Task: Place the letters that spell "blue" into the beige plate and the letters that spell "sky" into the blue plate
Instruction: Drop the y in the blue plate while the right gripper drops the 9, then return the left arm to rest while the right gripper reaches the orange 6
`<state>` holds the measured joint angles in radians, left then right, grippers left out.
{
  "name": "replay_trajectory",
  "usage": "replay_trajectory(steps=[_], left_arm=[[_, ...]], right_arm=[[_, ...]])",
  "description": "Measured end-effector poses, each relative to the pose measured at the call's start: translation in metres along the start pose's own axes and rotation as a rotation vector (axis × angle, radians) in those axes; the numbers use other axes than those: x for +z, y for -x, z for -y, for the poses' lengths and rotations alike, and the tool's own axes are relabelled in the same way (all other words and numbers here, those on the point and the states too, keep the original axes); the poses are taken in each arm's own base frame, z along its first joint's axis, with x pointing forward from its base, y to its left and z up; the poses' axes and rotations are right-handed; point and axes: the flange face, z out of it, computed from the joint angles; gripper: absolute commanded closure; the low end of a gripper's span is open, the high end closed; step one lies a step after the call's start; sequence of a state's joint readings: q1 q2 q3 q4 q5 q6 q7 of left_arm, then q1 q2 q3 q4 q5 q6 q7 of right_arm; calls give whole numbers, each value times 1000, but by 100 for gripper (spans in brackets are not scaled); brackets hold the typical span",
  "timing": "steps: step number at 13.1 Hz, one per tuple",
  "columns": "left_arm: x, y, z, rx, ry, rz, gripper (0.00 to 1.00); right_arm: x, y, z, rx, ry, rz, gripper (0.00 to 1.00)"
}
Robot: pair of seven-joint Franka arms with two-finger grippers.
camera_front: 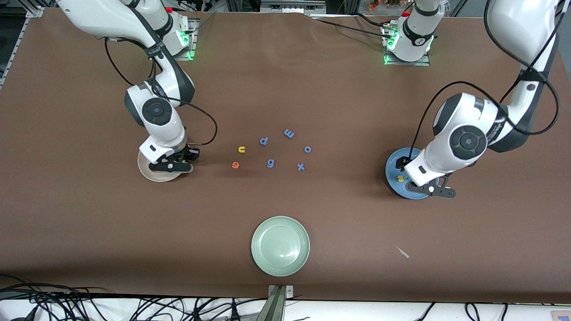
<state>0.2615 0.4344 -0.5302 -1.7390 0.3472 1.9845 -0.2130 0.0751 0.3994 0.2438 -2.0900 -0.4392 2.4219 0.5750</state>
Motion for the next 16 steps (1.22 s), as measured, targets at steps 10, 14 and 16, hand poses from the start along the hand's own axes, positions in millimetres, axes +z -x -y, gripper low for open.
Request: replay_trajectory(steps=[10, 14, 16], left_arm=[[-215, 27, 38, -137, 21, -86, 0], [-235, 48, 71, -241, 90, -87, 0], [-232, 58, 72, -250, 90, -86, 0]], right_arm=[[19, 22, 7, 54, -67, -27, 33], [-15, 15, 51, 187, -160, 25, 33], [-27, 5, 65, 260, -222, 51, 33]])
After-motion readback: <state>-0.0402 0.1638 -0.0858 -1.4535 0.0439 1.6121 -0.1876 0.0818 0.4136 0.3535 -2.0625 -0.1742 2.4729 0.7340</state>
